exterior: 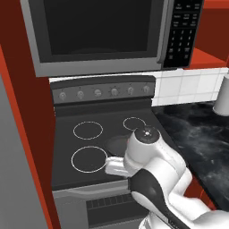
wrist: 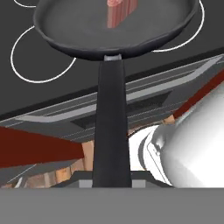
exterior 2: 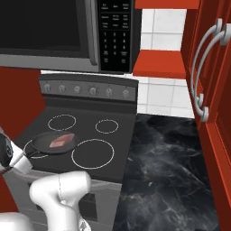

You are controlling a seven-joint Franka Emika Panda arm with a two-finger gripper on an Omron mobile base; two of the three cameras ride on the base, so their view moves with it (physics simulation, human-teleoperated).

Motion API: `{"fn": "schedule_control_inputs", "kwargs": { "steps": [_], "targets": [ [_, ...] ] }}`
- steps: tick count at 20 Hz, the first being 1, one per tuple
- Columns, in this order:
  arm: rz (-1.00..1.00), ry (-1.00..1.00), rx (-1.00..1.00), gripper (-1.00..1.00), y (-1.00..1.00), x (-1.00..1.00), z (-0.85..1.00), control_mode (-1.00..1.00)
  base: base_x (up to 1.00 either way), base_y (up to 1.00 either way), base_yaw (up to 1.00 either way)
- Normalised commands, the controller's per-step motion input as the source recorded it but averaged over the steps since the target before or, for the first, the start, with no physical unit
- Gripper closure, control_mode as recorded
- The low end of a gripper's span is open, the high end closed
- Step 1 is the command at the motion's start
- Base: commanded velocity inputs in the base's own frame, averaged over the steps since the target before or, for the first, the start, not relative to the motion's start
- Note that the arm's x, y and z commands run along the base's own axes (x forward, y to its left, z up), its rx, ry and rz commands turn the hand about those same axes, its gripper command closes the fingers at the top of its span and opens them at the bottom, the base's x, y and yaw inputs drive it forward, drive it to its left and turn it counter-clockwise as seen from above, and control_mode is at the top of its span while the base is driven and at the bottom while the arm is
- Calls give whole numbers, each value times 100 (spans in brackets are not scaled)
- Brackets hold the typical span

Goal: Pick up the pan with the steak in it and place it on the dining table. Then place the steak on the plate.

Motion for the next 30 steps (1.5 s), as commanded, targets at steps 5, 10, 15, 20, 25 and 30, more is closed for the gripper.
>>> {"fn": "schedule_control_inputs", "kwargs": {
  "steps": [5,10,15,20,25,30],
  "targets": [
    [0,-36,-3,100,-35,-91,-10,-100,0,0,0],
    [0,-4,0,100,-3,-4,0,-100,0,0,0],
    [0,0,0,100,0,-3,0,100,-23,-3,0],
    [0,0,0,100,0,0,0,100,-91,-5,5],
    [0,0,0,100,0,0,0,100,-78,0,12],
    [0,0,0,100,0,0,0,100,-49,-3,36]
  ]
}}
